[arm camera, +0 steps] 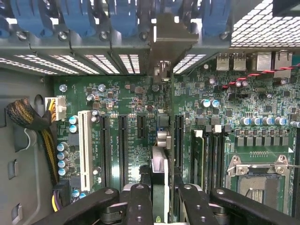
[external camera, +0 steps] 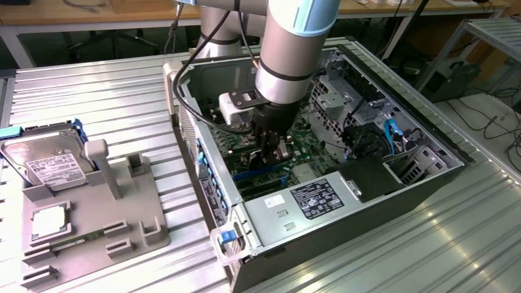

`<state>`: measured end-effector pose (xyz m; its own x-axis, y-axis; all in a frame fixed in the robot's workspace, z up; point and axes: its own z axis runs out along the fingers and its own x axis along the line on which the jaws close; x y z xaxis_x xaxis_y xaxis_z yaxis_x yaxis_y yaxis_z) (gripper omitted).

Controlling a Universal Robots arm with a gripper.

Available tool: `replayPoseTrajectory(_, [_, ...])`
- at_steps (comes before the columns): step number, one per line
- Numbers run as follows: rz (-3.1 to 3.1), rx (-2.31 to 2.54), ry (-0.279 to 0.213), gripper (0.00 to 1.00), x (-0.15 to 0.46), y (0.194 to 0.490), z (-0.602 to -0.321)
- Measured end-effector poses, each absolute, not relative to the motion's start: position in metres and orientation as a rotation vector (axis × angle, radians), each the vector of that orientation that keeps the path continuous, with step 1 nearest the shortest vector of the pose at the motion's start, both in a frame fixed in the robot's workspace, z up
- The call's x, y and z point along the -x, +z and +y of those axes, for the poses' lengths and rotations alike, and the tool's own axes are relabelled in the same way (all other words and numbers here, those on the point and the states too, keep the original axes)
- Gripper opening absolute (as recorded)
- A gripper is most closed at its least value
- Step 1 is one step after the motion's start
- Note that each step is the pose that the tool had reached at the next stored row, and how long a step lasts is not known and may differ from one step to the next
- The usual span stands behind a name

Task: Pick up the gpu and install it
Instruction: 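Insert the gpu into the slot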

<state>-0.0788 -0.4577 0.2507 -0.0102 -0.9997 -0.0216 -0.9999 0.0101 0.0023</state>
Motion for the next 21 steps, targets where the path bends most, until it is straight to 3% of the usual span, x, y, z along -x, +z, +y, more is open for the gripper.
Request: replayPoseTrajectory(21, [2.228,2.2,0.034,0.27,0.0778,0.2427,-0.4581])
